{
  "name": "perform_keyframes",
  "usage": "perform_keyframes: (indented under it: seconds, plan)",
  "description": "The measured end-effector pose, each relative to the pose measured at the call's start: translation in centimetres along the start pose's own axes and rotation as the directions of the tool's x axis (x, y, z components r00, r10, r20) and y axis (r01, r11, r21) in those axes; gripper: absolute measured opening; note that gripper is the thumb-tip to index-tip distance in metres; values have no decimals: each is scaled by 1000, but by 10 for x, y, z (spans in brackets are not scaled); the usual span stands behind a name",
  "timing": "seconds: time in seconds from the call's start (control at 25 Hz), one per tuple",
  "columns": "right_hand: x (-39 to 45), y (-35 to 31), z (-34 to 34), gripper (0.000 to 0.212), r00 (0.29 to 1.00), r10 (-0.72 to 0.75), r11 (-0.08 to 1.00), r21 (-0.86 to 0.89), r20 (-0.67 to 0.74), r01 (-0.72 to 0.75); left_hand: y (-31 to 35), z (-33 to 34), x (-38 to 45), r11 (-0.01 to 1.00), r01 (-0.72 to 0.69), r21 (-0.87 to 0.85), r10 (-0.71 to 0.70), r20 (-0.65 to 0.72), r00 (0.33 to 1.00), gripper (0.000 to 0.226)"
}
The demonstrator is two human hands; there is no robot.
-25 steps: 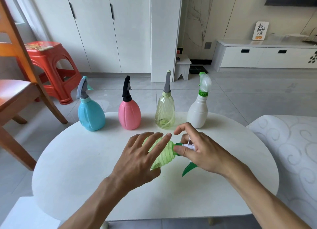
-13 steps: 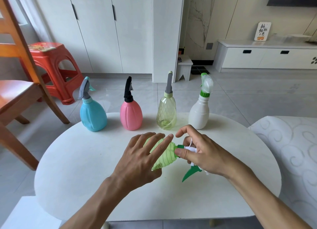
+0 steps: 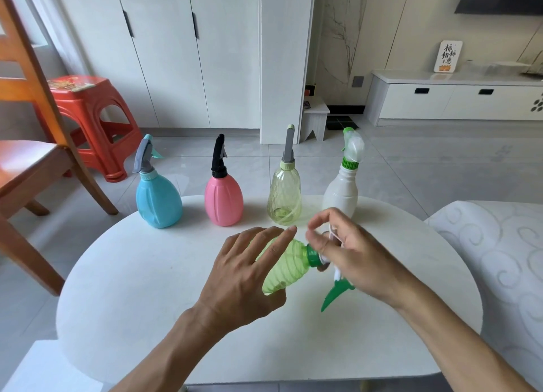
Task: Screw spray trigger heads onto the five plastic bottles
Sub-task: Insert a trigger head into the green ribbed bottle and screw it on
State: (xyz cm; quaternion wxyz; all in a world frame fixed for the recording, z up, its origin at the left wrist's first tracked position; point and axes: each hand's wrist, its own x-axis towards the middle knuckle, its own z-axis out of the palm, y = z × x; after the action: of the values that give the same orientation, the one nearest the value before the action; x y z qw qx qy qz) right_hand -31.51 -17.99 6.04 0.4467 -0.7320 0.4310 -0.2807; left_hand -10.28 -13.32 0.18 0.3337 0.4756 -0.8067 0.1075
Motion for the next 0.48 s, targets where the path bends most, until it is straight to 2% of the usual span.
perform_keyframes:
  seconds: [0.04,0.08,0.12,0.16,0.2,0.28,0.4,0.48]
  plan:
    - [2,-1,-8,55,999,35,968,250,5,-36,2,-2,4,984,100,-147,-103,-7,995,98]
    - [3,-3,-17,59,998,61,870,488,24,-65,3,-7,9,906,245,-345,-248,35,968,108]
    - [4,-5,-22,55,998,59,771,634,29,-64,3,-12,13,757,378,-533,-364,137,921,118]
    - [5,-6,-23,49,1000,19,737,675,24,-31,1,-13,15,592,470,-655,-404,264,876,126]
    - [6,-5,-19,46,999,-36,745,667,22,12,-2,-14,16,458,521,-720,-376,375,848,129]
    - [7,0,-2,46,983,-168,719,691,74,70,1,-15,18,272,568,-777,-247,515,821,124]
    - [7,-1,10,40,961,-250,659,748,116,81,13,-19,21,59,562,-825,1,563,827,101]
    - [9,0,9,36,957,-263,620,782,125,68,12,-19,24,-55,585,-809,84,580,810,98]
